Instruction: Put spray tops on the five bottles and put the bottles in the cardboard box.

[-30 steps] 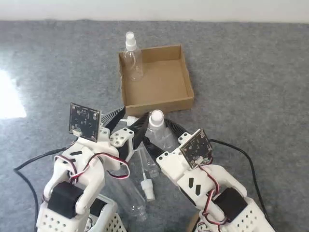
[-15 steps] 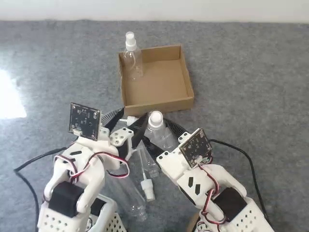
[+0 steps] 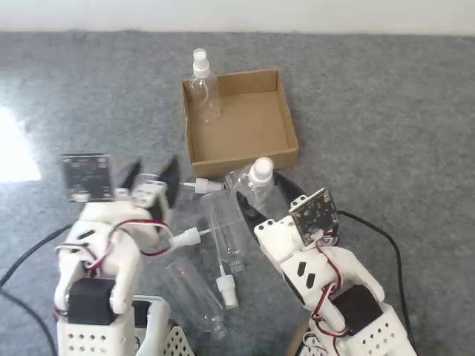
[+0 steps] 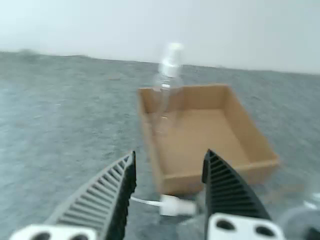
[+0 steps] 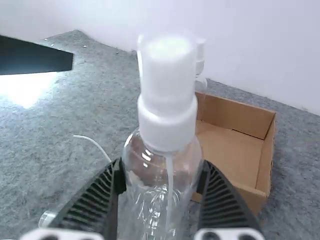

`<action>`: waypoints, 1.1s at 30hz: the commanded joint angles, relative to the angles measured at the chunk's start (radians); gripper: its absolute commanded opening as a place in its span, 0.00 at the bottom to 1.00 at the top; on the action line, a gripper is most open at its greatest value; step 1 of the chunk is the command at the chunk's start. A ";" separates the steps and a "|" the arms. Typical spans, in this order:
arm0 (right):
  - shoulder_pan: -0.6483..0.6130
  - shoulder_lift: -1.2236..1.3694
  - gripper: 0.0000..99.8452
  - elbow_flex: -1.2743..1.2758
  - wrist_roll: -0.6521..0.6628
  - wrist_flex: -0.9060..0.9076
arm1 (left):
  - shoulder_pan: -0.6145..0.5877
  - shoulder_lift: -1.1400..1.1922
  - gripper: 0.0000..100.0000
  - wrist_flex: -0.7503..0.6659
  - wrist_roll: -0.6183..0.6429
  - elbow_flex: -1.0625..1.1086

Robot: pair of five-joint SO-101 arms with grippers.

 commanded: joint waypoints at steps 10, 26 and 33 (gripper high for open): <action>0.096 -0.015 0.05 -0.043 0.015 -0.025 | -0.331 -0.011 0.21 -0.163 0.002 0.234; 0.127 0.291 0.05 -0.359 0.017 -0.028 | -0.437 -0.011 0.21 -0.299 0.002 0.332; 0.122 0.562 0.05 -0.494 0.017 -0.145 | -0.437 -0.011 0.21 -0.301 -0.002 0.340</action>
